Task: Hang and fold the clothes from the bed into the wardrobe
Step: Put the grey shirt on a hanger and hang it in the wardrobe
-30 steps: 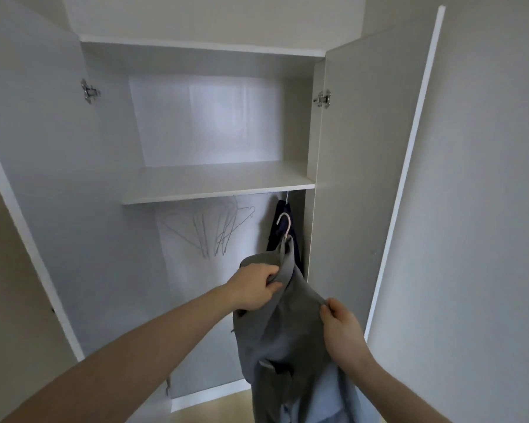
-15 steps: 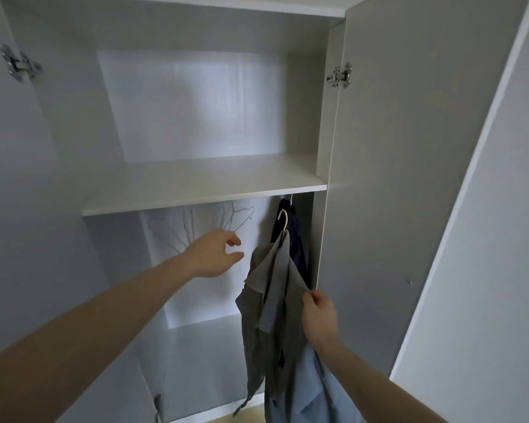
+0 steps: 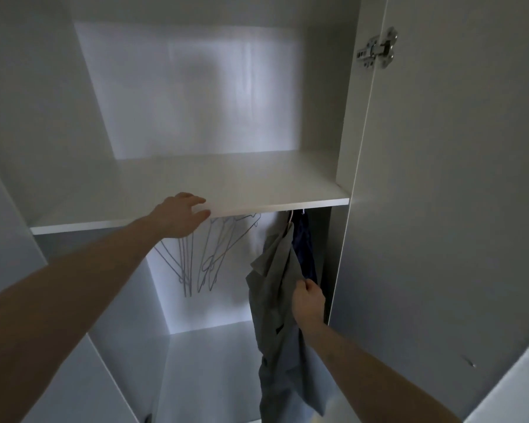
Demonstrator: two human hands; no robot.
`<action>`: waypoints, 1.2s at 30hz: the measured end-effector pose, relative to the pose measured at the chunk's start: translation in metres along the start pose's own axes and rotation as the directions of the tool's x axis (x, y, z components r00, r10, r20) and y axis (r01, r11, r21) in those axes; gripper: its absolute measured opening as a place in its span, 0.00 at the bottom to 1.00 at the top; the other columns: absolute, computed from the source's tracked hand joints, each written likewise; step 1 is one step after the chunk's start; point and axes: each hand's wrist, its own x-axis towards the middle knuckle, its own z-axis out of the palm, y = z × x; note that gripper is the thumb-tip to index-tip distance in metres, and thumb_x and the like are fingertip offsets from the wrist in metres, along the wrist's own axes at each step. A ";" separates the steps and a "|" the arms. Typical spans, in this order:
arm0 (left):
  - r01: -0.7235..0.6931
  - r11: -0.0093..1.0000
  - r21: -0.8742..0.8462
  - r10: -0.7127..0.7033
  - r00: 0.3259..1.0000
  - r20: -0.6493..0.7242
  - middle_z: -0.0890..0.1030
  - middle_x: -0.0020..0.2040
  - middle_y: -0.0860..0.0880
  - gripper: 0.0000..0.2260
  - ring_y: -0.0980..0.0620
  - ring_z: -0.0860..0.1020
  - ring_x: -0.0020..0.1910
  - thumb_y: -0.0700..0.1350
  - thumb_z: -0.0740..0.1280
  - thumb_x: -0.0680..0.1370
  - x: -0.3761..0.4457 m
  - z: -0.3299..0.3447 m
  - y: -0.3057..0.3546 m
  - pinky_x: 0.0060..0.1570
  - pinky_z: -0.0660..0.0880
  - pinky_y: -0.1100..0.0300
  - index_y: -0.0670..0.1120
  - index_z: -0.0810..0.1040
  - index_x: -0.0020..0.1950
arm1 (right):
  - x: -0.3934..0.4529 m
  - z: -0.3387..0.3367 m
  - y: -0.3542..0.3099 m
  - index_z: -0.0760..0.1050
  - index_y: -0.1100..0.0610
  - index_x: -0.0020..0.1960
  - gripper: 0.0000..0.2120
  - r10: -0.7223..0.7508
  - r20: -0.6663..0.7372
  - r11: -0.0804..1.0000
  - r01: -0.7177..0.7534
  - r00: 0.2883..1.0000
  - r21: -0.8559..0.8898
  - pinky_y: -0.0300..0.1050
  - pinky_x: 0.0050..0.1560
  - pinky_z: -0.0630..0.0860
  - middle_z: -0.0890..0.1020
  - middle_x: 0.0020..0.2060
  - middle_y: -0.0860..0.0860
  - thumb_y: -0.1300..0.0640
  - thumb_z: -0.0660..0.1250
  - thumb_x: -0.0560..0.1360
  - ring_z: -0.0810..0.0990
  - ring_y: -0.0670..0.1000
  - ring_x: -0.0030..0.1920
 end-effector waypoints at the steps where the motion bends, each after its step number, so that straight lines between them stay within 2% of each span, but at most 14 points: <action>1: 0.001 1.000 0.017 -0.001 0.999 0.037 0.62 0.81 0.45 0.26 0.43 0.60 0.80 0.60 0.57 0.85 0.010 0.002 -0.003 0.79 0.57 0.48 0.50 0.65 0.81 | 0.010 0.004 0.000 0.68 0.57 0.37 0.15 0.002 -0.005 1.000 -0.002 1.000 -0.004 0.45 0.37 0.68 0.74 0.33 0.54 0.58 0.59 0.83 0.71 0.51 0.34; 4: -0.028 0.995 0.096 0.010 0.984 0.180 0.59 0.83 0.46 0.26 0.44 0.56 0.82 0.59 0.52 0.86 0.034 0.009 -0.009 0.79 0.54 0.49 0.49 0.60 0.82 | 0.036 0.016 -0.005 0.68 0.57 0.36 0.16 -0.005 -0.023 1.000 0.005 1.000 -0.025 0.45 0.37 0.68 0.74 0.32 0.54 0.57 0.59 0.83 0.71 0.51 0.33; 8: -0.007 0.988 0.153 -0.022 0.982 0.186 0.52 0.84 0.45 0.32 0.41 0.53 0.82 0.67 0.48 0.83 0.052 0.018 -0.019 0.79 0.52 0.45 0.55 0.50 0.84 | 0.066 0.031 -0.015 0.71 0.59 0.38 0.15 -0.012 -0.035 0.999 0.010 0.999 -0.045 0.45 0.36 0.68 0.75 0.32 0.54 0.57 0.58 0.83 0.72 0.52 0.32; 12: -0.060 0.976 0.208 0.010 0.973 0.231 0.47 0.85 0.45 0.31 0.40 0.49 0.82 0.67 0.46 0.83 0.060 0.021 -0.027 0.78 0.51 0.40 0.58 0.46 0.84 | 0.090 0.046 -0.024 0.69 0.57 0.36 0.16 -0.031 -0.065 0.998 0.027 0.997 -0.060 0.44 0.34 0.66 0.74 0.32 0.53 0.57 0.58 0.82 0.71 0.52 0.31; 15: -0.031 0.983 0.181 -0.018 0.964 0.266 0.46 0.85 0.46 0.42 0.41 0.47 0.83 0.77 0.40 0.75 0.061 0.019 -0.025 0.79 0.48 0.39 0.56 0.47 0.84 | 0.106 0.056 -0.030 0.70 0.58 0.38 0.15 -0.041 -0.071 0.996 0.035 0.997 -0.077 0.44 0.34 0.67 0.75 0.32 0.54 0.58 0.57 0.83 0.72 0.52 0.32; 16: -0.007 0.992 0.124 -0.026 0.966 0.256 0.48 0.85 0.47 0.42 0.41 0.47 0.83 0.76 0.42 0.75 0.060 0.020 -0.022 0.79 0.46 0.40 0.55 0.50 0.84 | 0.111 0.059 -0.032 0.71 0.58 0.39 0.15 -0.042 -0.072 0.996 0.036 0.996 -0.078 0.44 0.35 0.68 0.75 0.33 0.54 0.58 0.56 0.83 0.72 0.52 0.32; 18: 0.054 0.998 -0.022 -0.048 0.979 0.196 0.52 0.84 0.47 0.33 0.43 0.47 0.83 0.68 0.52 0.82 0.059 0.024 -0.019 0.80 0.44 0.41 0.53 0.57 0.83 | 0.122 0.064 -0.034 0.74 0.62 0.43 0.14 -0.040 -0.075 0.997 0.034 0.996 -0.074 0.46 0.37 0.70 0.76 0.35 0.55 0.58 0.56 0.83 0.74 0.53 0.34; 21: 0.082 0.993 -0.087 -0.064 0.979 0.192 0.53 0.84 0.48 0.29 0.44 0.47 0.83 0.63 0.55 0.84 0.062 0.026 -0.017 0.80 0.42 0.42 0.54 0.58 0.83 | 0.135 0.070 -0.039 0.75 0.63 0.46 0.14 -0.037 -0.087 0.995 0.029 0.995 -0.092 0.46 0.37 0.70 0.77 0.37 0.55 0.57 0.55 0.83 0.75 0.54 0.36; 24: 0.081 0.993 -0.083 -0.063 0.976 0.208 0.52 0.84 0.48 0.30 0.45 0.46 0.83 0.65 0.55 0.83 0.067 0.028 -0.020 0.80 0.41 0.42 0.55 0.57 0.83 | 0.149 0.070 -0.044 0.77 0.62 0.49 0.14 -0.051 -0.103 0.991 0.037 0.993 -0.132 0.47 0.39 0.72 0.80 0.41 0.57 0.57 0.55 0.84 0.78 0.58 0.41; 28: 0.081 0.993 -0.080 -0.063 0.975 0.211 0.51 0.84 0.49 0.31 0.46 0.46 0.83 0.66 0.54 0.83 0.069 0.032 -0.025 0.80 0.41 0.42 0.56 0.56 0.83 | 0.167 0.071 -0.052 0.78 0.62 0.58 0.16 -0.062 -0.077 0.976 0.044 0.995 -0.212 0.51 0.51 0.78 0.82 0.52 0.62 0.56 0.54 0.85 0.80 0.63 0.51; 32: 0.077 0.995 -0.061 -0.063 0.978 0.201 0.51 0.84 0.51 0.31 0.46 0.46 0.83 0.66 0.54 0.82 0.068 0.033 -0.024 0.80 0.40 0.42 0.57 0.56 0.83 | 0.177 0.074 -0.055 0.74 0.62 0.67 0.18 -0.066 -0.039 0.943 0.049 0.997 -0.330 0.52 0.56 0.75 0.80 0.61 0.64 0.55 0.51 0.86 0.79 0.66 0.60; 35: 0.081 0.995 -0.051 -0.068 0.974 0.217 0.50 0.85 0.50 0.31 0.46 0.45 0.83 0.66 0.53 0.83 0.067 0.028 -0.022 0.80 0.40 0.42 0.57 0.54 0.83 | 0.177 0.074 -0.047 0.71 0.61 0.69 0.17 -0.027 -0.002 0.925 0.024 1.000 -0.380 0.51 0.57 0.75 0.79 0.63 0.63 0.56 0.52 0.86 0.78 0.65 0.62; 36: 0.067 0.998 0.002 -0.066 0.968 0.242 0.47 0.85 0.49 0.31 0.44 0.44 0.83 0.65 0.52 0.83 0.066 0.026 -0.022 0.80 0.41 0.42 0.57 0.51 0.84 | 0.177 0.074 -0.044 0.71 0.60 0.68 0.16 -0.016 0.007 0.920 0.017 1.000 -0.393 0.51 0.56 0.74 0.79 0.63 0.62 0.56 0.53 0.85 0.78 0.65 0.62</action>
